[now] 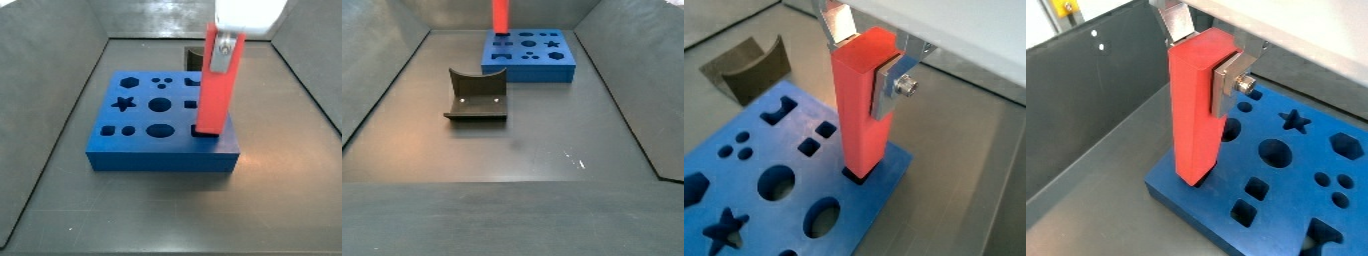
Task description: Insert the rectangle object.
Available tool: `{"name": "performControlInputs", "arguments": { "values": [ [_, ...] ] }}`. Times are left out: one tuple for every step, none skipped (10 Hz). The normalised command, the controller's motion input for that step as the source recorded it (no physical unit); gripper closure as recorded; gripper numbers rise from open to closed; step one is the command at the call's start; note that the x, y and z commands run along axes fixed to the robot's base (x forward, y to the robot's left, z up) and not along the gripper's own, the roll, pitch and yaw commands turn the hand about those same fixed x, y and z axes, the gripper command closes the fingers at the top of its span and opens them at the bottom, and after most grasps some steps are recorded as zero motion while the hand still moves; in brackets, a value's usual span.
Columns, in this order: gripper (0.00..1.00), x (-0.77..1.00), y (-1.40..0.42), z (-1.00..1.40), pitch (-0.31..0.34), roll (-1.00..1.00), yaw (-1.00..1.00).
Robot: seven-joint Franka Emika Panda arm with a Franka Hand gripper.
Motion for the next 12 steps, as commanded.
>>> {"name": "performControlInputs", "arguments": {
  "values": [
    [1.0, 0.01, 0.01, -0.29, 0.017, -0.04, 0.23],
    [1.0, 0.0, 0.01, -0.3, 0.013, -0.04, 0.2],
    [1.0, 0.0, 0.05, -0.27, 0.006, -0.04, 0.2],
    [1.0, -0.13, 0.08, -0.23, 0.0, -0.06, 0.2],
    [1.0, -0.15, 0.08, -0.17, 0.0, -0.06, 0.21],
    [1.0, -0.09, 0.07, -0.15, 0.0, -0.04, 0.22],
    [1.0, -0.09, 0.04, -0.15, 0.0, -0.01, 0.21],
    [1.0, -0.18, 0.0, -0.16, 0.0, -0.02, 0.19],
    [1.0, -0.15, 0.0, -0.15, 0.0, -0.03, 0.19],
    [1.0, -0.08, 0.0, -0.15, 0.0, -0.02, 0.21],
    [1.0, -0.09, 0.0, -0.14, 0.0, -0.03, 0.19],
    [1.0, -0.14, 0.0, -0.09, 0.0, -0.04, 0.13]
  ]
}}
